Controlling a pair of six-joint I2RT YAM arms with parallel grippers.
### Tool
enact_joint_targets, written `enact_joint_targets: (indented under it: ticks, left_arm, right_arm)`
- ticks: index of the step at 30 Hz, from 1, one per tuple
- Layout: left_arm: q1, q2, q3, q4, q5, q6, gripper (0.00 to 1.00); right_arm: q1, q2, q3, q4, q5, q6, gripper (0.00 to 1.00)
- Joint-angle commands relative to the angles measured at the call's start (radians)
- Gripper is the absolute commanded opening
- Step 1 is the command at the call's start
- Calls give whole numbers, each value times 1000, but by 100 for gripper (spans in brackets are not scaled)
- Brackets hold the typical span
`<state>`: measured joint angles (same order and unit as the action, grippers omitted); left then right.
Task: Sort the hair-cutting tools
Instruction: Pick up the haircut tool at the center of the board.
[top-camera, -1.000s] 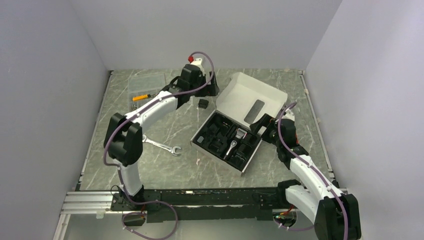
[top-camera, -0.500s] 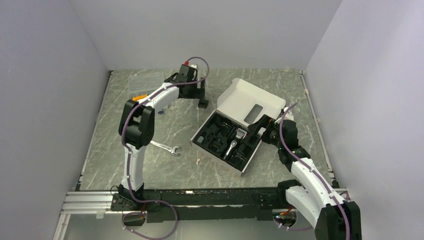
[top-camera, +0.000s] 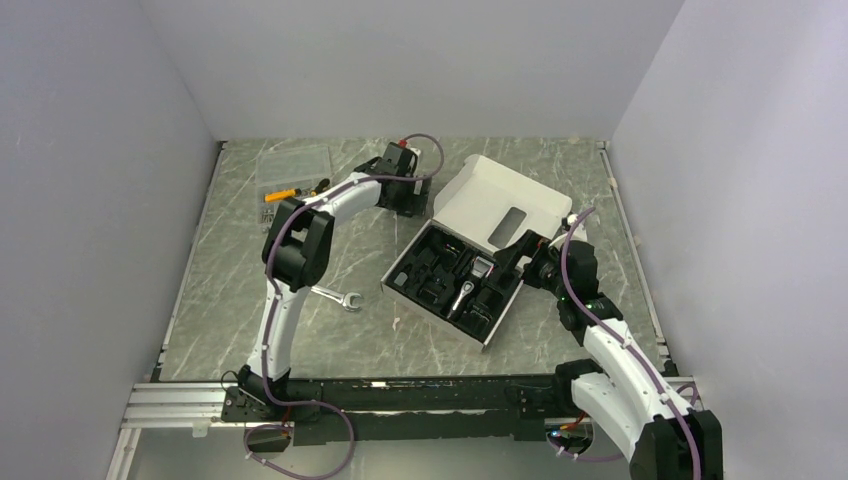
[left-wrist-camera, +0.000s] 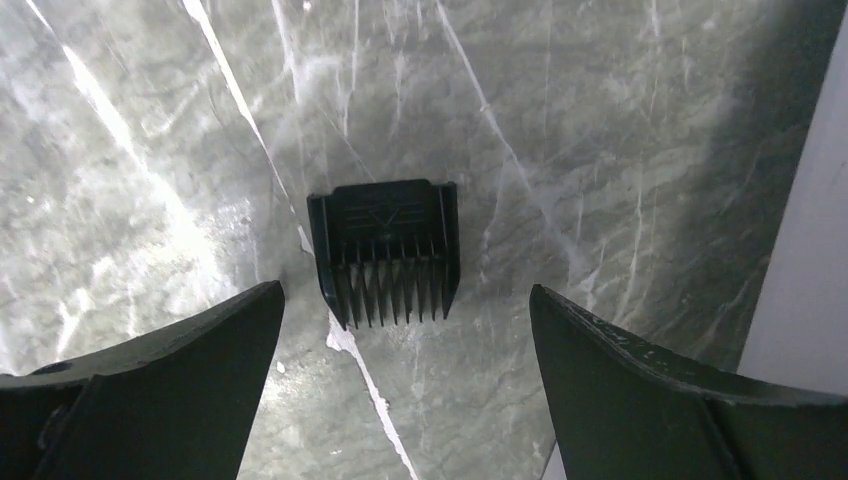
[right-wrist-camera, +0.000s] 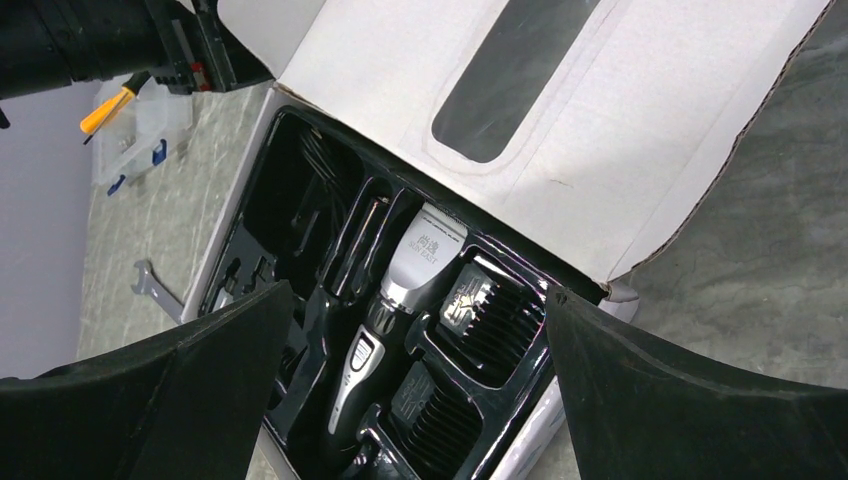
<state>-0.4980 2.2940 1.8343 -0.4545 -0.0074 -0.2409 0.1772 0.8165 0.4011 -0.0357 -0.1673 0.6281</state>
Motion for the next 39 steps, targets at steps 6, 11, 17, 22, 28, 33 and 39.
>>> enact_joint_targets:
  ticks: [6, 11, 17, 22, 28, 33, 39]
  left_arm:
    - [-16, 85, 164, -107, -52, 38, 96]
    - [-17, 100, 169, -133, -76, 46, 84]
    - [-17, 77, 129, -104, -70, 53, 60]
    - [-16, -55, -35, 69, -66, 50, 46]
    - [-13, -113, -26, 34, -103, 47, 33]
    - [-11, -338, -184, 101, -166, 36, 33]
    - [-31, -628, -343, 59, -132, -30, 32]
  right_arm:
    - [-9, -33, 43, -12, -21, -8, 100]
    - [-10, -38, 39, -13, -20, -8, 100]
    - [-13, -37, 35, -6, -27, -7, 100]
    - [-15, -48, 31, 3, -37, -4, 99]
    - [-15, -60, 30, 2, -41, -3, 99]
    - [-16, -70, 14, 29, -55, 10, 99]
    - [-16, -59, -11, 107, -91, 31, 100]
